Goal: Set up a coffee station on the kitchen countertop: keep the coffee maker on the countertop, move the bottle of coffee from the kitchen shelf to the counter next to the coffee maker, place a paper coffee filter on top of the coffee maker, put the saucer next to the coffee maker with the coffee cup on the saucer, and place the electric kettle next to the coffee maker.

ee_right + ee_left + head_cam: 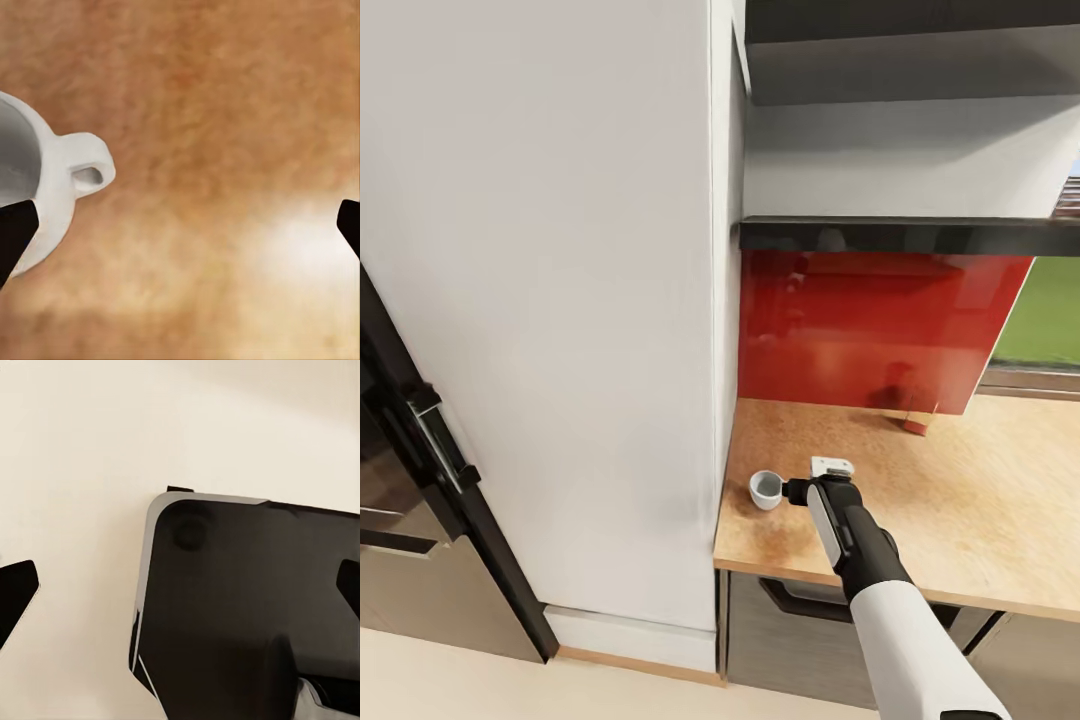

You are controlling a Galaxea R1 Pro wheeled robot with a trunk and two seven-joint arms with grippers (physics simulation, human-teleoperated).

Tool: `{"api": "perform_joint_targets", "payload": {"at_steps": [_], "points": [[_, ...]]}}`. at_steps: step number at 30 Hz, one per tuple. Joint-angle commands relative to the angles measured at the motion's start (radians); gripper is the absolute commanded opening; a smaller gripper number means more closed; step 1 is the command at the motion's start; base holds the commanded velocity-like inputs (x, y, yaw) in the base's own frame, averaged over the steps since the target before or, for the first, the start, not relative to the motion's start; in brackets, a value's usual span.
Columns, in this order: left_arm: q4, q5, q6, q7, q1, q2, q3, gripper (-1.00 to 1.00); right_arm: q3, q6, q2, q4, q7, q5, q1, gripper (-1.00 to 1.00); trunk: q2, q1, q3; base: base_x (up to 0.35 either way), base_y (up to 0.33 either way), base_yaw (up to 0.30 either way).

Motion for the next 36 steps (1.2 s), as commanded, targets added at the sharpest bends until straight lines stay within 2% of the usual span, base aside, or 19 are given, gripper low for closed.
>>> {"api": "perform_joint_targets", "payload": {"at_steps": [1, 12, 19, 24, 36], "points": [[-0.001, 0.010, 0.001, -0.010, 0.000, 0.000, 0.004, 1.00, -0.002, 0.004, 0.001, -0.001, -0.003, -0.002, -0.001, 1.00, -0.002, 0.001, -0.002, 0.054, 0.049, 0.000], [-0.001, 0.010, 0.002, -0.010, 0.000, 0.000, 0.005, 1.00, -0.002, 0.004, 0.001, -0.001, -0.003, -0.002, -0.001, 1.00, -0.002, 0.001, -0.002, 0.016, 0.015, 0.000], [-0.001, 0.010, 0.001, -0.010, 0.000, 0.000, 0.005, 1.00, -0.003, 0.004, 0.001, 0.000, -0.003, -0.002, -0.001, 1.00, -0.002, 0.001, -0.002, 0.126, 0.202, 0.000], [-0.001, 0.010, 0.001, -0.010, 0.000, 0.000, 0.005, 1.00, -0.026, 0.004, 0.001, 0.001, -0.003, -0.002, -0.001, 1.00, -0.002, 0.001, -0.002, 0.056, 0.076, 0.000], [-0.001, 0.010, 0.001, -0.010, 0.000, 0.000, 0.005, 1.00, -0.053, 0.004, 0.001, 0.003, -0.002, -0.002, -0.001, 1.00, -0.002, 0.001, -0.002, 0.002, 0.003, 0.000]]}}
